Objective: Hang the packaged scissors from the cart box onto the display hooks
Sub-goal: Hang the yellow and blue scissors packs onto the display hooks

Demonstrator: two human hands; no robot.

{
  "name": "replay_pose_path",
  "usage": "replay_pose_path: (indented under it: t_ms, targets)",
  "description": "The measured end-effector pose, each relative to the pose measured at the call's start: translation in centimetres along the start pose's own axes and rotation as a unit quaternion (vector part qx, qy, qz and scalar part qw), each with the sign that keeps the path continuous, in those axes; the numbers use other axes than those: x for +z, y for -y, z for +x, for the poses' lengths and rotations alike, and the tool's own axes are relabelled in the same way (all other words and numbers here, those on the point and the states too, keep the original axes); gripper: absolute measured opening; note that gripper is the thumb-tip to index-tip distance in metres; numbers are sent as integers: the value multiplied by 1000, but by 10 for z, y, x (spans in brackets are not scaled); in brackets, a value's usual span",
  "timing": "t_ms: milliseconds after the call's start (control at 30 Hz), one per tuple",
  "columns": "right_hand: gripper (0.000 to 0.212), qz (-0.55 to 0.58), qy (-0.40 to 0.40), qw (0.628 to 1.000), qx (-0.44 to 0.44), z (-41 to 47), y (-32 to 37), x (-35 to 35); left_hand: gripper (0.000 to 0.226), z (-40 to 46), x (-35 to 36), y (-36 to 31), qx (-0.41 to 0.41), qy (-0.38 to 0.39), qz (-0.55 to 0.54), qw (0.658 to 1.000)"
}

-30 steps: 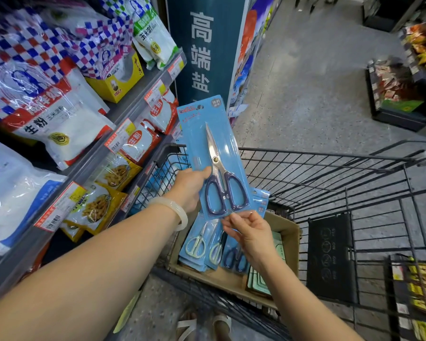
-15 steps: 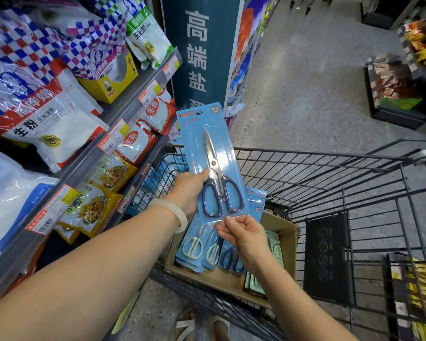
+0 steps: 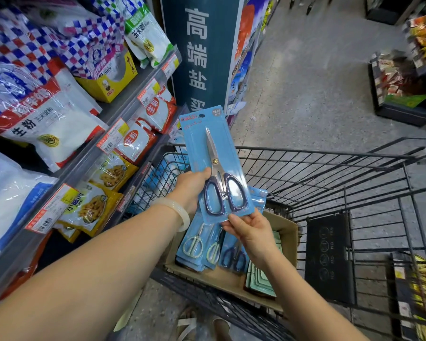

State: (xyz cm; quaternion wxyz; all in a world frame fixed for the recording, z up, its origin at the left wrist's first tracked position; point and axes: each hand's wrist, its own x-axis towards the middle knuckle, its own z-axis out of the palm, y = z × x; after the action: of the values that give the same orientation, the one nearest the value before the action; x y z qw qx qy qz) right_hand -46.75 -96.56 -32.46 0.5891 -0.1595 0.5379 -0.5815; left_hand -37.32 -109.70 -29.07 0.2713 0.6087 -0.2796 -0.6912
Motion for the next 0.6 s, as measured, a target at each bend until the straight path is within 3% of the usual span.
replay_pose_path:
  t_ms: [167, 367, 533, 600]
  targets:
    - [29, -3, 2, 1000, 13, 0, -1, -3, 30, -3, 0, 0, 15, 1, 40, 999]
    - [41, 23, 55, 994, 88, 4, 16, -19, 29, -5, 0, 6, 94, -6, 120, 988]
    - [19, -51, -9, 997, 55, 27, 41, -15, 19, -7, 2, 29, 99, 17, 186, 977]
    - [3, -116, -35, 992, 42, 34, 43, -13, 28, -9, 5, 34, 92, 24, 218, 971]
